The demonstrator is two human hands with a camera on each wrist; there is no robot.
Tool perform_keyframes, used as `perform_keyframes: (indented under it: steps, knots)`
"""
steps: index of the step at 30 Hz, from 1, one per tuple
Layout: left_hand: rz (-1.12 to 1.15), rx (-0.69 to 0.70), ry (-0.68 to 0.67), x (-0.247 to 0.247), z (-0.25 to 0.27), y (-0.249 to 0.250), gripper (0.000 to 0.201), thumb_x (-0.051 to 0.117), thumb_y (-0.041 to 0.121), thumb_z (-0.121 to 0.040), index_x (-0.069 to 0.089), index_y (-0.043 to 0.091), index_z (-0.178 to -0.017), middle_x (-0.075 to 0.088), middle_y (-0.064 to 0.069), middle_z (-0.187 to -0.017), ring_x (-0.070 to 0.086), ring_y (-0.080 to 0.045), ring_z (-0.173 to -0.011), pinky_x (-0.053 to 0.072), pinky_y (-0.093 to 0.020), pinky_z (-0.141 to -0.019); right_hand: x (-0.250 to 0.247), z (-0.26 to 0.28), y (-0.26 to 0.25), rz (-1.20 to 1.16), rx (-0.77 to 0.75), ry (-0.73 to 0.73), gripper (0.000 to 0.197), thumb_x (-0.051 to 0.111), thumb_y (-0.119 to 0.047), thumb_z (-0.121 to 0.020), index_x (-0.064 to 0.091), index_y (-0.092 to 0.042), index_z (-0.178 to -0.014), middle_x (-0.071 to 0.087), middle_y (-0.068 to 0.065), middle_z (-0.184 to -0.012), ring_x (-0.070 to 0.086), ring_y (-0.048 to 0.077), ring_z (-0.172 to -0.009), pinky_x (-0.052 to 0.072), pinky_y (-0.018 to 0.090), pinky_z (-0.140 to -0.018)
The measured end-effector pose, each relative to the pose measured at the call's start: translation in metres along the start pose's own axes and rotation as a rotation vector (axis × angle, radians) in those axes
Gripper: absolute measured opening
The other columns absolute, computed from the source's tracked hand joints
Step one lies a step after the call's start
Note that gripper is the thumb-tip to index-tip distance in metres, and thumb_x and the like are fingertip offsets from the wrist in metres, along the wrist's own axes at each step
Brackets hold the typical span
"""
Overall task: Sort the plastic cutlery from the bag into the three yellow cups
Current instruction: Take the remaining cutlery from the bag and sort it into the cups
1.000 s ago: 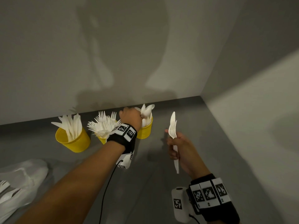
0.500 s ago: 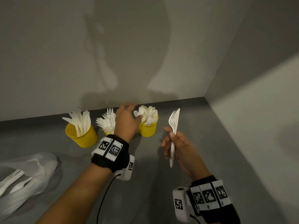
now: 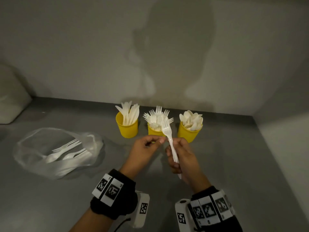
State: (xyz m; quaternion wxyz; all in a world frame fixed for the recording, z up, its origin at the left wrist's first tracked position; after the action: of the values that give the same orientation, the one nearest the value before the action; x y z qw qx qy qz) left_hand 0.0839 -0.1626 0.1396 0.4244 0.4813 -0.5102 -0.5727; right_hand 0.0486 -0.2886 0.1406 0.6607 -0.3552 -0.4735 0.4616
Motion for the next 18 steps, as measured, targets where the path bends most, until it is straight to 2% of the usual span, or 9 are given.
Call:
perform_keyframes:
  steps: [3, 7, 11, 15, 18]
  knots:
    - [0.017, 0.001, 0.069, -0.016, 0.003, 0.0, 0.024, 0.064, 0.009, -0.081, 0.066, 0.031, -0.072, 0.066, 0.022, -0.061, 0.055, -0.001, -0.067, 0.042, -0.008, -0.064, 0.018, -0.001, 0.006, 0.041, 0.011, -0.039, 0.009, 0.036, -0.014, -0.098, 0.039, -0.017, -0.09, 0.047, 0.006, -0.062, 0.024, 0.005, -0.027, 0.021, 0.005, -0.036]
    - [0.126, -0.009, 0.066, -0.032, 0.003, 0.002, 0.014, 0.063, 0.006, -0.081, 0.067, 0.017, -0.072, 0.066, 0.019, -0.056, 0.057, 0.009, -0.058, 0.041, -0.003, -0.057, 0.037, -0.002, 0.008, 0.065, -0.041, -0.058, 0.008, 0.047, -0.014, -0.095, 0.042, -0.017, -0.089, 0.047, 0.006, -0.062, 0.026, 0.005, -0.026, 0.023, 0.006, -0.037]
    - [0.22, -0.055, 0.063, -0.039, -0.003, 0.002, 0.013, 0.064, 0.009, -0.081, 0.066, 0.013, -0.069, 0.065, 0.014, -0.051, 0.056, 0.008, -0.051, 0.042, -0.005, -0.052, 0.045, -0.004, 0.007, 0.114, -0.107, 0.004, 0.012, 0.057, -0.007, -0.089, 0.046, -0.011, -0.086, 0.05, 0.003, -0.059, 0.03, 0.007, -0.025, 0.024, 0.01, -0.031]
    - [0.257, -0.073, 0.016, -0.042, -0.011, 0.0, 0.008, 0.065, 0.005, -0.079, 0.066, 0.012, -0.076, 0.068, 0.012, -0.055, 0.061, 0.007, -0.057, 0.045, -0.005, -0.059, 0.05, -0.008, 0.005, 0.079, -0.15, 0.033, 0.008, 0.052, -0.009, -0.092, 0.045, -0.01, -0.088, 0.049, 0.008, -0.057, 0.029, 0.008, -0.025, 0.024, 0.01, -0.032]
    - [0.257, -0.104, -0.025, -0.041, -0.015, -0.003, 0.01, 0.062, 0.004, -0.081, 0.068, 0.011, -0.079, 0.056, 0.008, -0.047, 0.046, 0.003, -0.042, 0.038, -0.012, -0.051, 0.054, -0.014, 0.006, 0.037, -0.133, 0.02, 0.007, 0.044, -0.011, -0.095, 0.04, -0.012, -0.09, 0.048, 0.008, -0.052, 0.026, 0.007, -0.024, 0.023, 0.007, -0.034]
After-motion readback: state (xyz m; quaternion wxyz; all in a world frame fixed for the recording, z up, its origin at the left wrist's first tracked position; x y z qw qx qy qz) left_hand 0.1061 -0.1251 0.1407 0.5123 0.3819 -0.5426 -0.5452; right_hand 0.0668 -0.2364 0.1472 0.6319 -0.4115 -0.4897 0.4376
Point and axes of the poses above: each hand's wrist, its own z-axis away from the middle knuckle, its own x-axis out of the palm, y = z × x, the point moved 1 cm from there along -z, towards the middle knuckle
